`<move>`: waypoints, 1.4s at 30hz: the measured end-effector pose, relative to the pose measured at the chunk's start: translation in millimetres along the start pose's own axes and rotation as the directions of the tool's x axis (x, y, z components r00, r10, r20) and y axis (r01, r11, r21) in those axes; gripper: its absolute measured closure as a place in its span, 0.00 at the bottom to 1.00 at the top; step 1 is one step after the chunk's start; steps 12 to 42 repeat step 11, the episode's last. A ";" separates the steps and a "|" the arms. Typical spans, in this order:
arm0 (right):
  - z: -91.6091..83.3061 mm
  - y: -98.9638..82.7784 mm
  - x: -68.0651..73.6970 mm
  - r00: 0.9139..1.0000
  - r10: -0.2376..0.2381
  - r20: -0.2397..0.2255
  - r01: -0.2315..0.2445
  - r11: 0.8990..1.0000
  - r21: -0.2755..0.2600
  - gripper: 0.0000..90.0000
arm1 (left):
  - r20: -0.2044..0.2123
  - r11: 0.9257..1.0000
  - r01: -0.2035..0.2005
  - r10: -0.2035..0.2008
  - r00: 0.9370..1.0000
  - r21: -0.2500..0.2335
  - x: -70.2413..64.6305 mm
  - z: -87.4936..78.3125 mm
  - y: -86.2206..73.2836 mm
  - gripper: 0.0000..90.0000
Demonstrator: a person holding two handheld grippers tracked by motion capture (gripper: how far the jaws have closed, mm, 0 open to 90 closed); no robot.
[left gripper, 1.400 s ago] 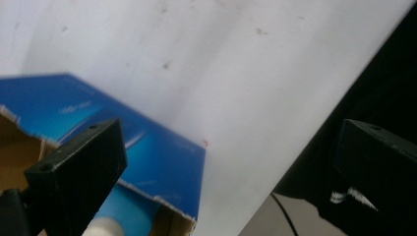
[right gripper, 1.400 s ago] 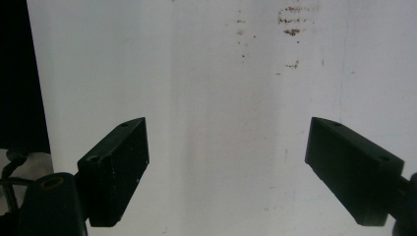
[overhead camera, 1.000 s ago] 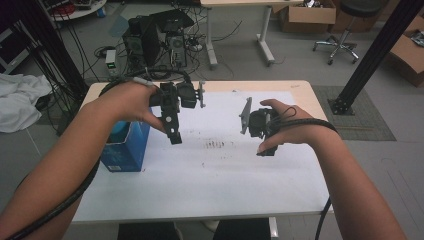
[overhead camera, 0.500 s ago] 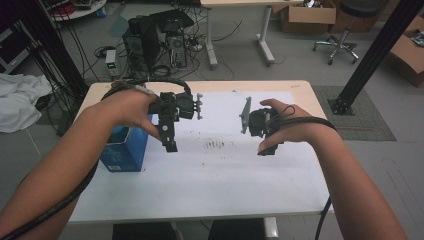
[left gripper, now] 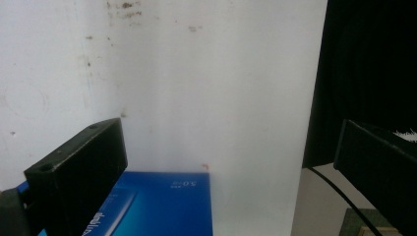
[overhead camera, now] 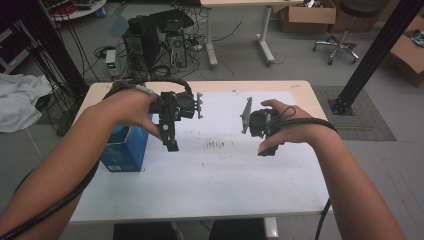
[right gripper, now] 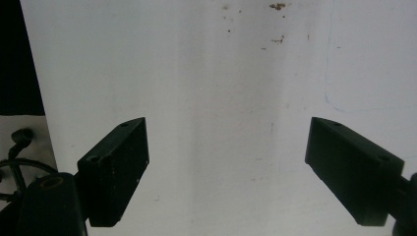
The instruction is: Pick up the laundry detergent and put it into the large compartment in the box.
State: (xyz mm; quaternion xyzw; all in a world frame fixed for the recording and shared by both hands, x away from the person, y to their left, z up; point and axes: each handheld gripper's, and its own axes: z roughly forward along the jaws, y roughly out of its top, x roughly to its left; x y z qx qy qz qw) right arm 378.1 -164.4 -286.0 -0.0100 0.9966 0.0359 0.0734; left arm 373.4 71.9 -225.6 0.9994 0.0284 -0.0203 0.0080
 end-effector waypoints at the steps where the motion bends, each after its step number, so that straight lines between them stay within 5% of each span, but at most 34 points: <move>1: 0.3 0.2 0.0 1.000 0.001 -0.001 -0.001 1.000 -0.001 0.19 | 0.001 1.000 0.001 -0.001 1.000 0.002 0.2 0.0 -0.2 0.00; 42: 1.7 1.2 1.5 1.000 0.004 0.006 -0.004 1.000 -0.003 0.19 | 0.000 1.000 0.007 -0.007 1.000 -0.003 1.1 2.7 -1.7 0.00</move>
